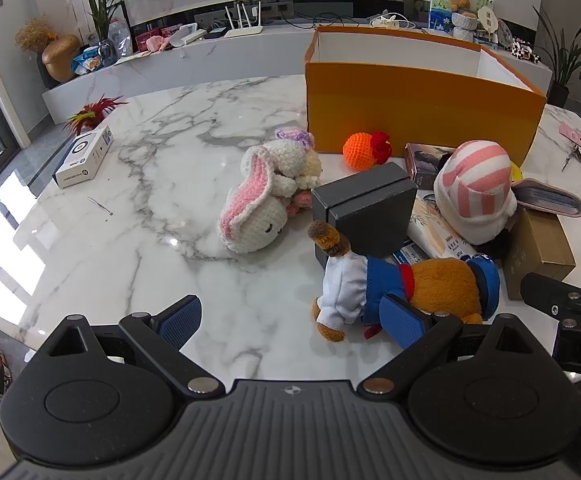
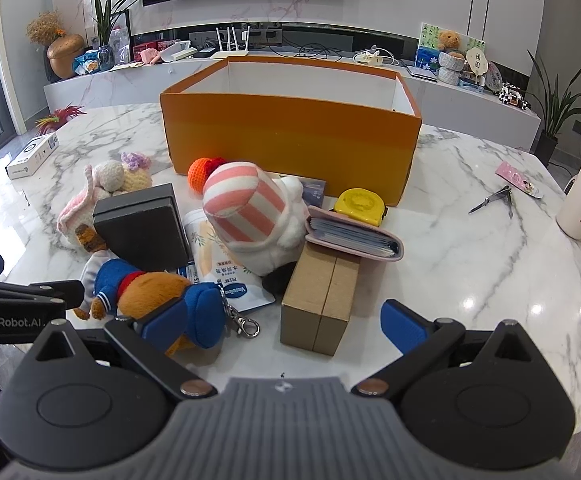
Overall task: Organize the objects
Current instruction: 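Move both tools toward the plush duck and the small brown box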
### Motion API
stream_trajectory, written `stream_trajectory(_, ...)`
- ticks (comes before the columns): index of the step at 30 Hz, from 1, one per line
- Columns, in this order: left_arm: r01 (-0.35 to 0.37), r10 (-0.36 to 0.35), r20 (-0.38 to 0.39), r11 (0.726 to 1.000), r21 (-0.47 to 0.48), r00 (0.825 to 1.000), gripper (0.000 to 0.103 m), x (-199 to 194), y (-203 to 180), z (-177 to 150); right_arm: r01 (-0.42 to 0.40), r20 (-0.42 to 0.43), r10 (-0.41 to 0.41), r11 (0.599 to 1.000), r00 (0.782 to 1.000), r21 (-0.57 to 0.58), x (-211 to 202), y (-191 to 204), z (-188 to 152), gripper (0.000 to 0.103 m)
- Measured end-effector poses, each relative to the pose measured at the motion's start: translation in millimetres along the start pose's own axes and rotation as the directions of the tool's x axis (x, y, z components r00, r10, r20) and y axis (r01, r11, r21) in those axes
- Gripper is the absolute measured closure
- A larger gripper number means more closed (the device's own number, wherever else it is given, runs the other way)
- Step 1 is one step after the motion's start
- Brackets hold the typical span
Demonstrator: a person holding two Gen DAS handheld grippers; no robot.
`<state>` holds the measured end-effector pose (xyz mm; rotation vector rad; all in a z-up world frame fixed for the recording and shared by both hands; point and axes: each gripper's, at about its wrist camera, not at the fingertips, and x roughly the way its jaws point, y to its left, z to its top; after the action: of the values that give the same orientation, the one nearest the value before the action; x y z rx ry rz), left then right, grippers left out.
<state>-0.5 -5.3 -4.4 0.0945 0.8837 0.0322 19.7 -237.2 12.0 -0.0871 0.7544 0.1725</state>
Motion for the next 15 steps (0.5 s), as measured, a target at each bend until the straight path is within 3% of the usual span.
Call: stream_trajectory(15,0.015,-0.015,0.000,1.000,-0.007,1.000,0.000,-1.7,1.1,0.1,0.007,0.000,-0.007,1.000,1.000,0.012,1.8,-7.2,-1.6,0.001)
